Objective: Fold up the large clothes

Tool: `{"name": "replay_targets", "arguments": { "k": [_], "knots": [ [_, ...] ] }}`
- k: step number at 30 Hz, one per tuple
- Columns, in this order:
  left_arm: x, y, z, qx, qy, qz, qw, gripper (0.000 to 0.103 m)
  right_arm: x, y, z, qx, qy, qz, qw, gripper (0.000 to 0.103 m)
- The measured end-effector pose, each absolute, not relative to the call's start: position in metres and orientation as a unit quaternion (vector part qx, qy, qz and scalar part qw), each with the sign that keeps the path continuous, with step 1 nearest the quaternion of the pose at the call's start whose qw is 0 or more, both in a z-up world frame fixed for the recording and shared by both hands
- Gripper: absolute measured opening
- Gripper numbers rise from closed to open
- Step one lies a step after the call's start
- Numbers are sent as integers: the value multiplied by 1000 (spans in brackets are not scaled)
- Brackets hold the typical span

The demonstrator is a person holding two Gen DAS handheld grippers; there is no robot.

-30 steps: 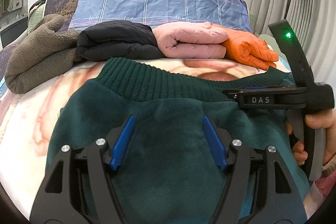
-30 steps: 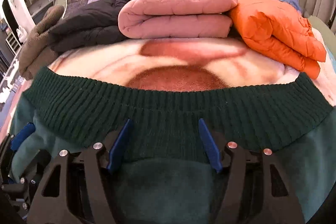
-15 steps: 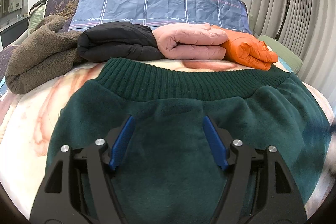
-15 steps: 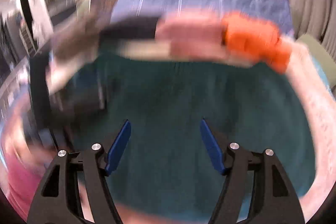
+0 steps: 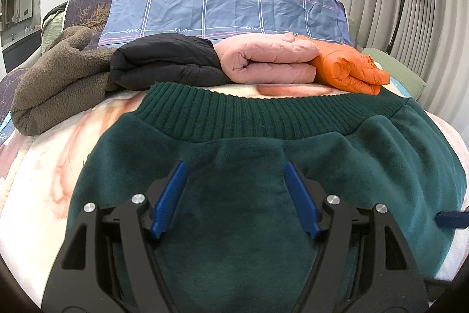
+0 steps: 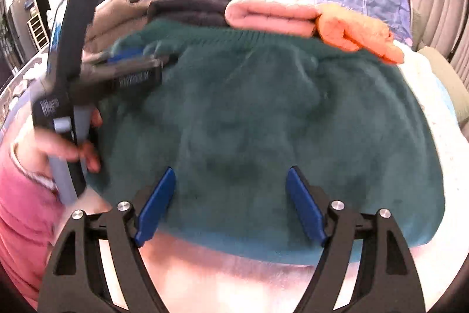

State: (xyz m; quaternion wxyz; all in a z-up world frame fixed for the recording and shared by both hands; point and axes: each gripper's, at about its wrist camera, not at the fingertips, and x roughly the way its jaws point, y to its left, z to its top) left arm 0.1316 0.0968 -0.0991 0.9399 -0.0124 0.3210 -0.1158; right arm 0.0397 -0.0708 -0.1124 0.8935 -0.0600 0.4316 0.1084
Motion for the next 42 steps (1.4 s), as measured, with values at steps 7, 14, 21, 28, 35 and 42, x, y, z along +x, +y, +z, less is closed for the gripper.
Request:
{"name": "replay_targets", "arguments": {
  "k": [7,14,21,28,35,42],
  "knots": [
    [133,98,-99,-11,320,-115,940,71,51,-71,-125,-66,440,104,889,92],
    [134,99,-99,-13,320,-116,940,71,42,-72,-119,-78,422,114,896,93],
    [132,108,-91,-45,332,-127,933,71,22,-61,-101,-148,404,89,899,94],
    [112,206,-33,-174,293,-124,932,79,-25,-3,-85,-303,289,150,896,94],
    [169,260,-87,-216,430,-172,860,83,-29,63,-101,-333,263,253,869,94],
    [188,267,-137,-342,438,-271,786,84,-26,120,-127,-387,277,300,826,94]
  ]
}}
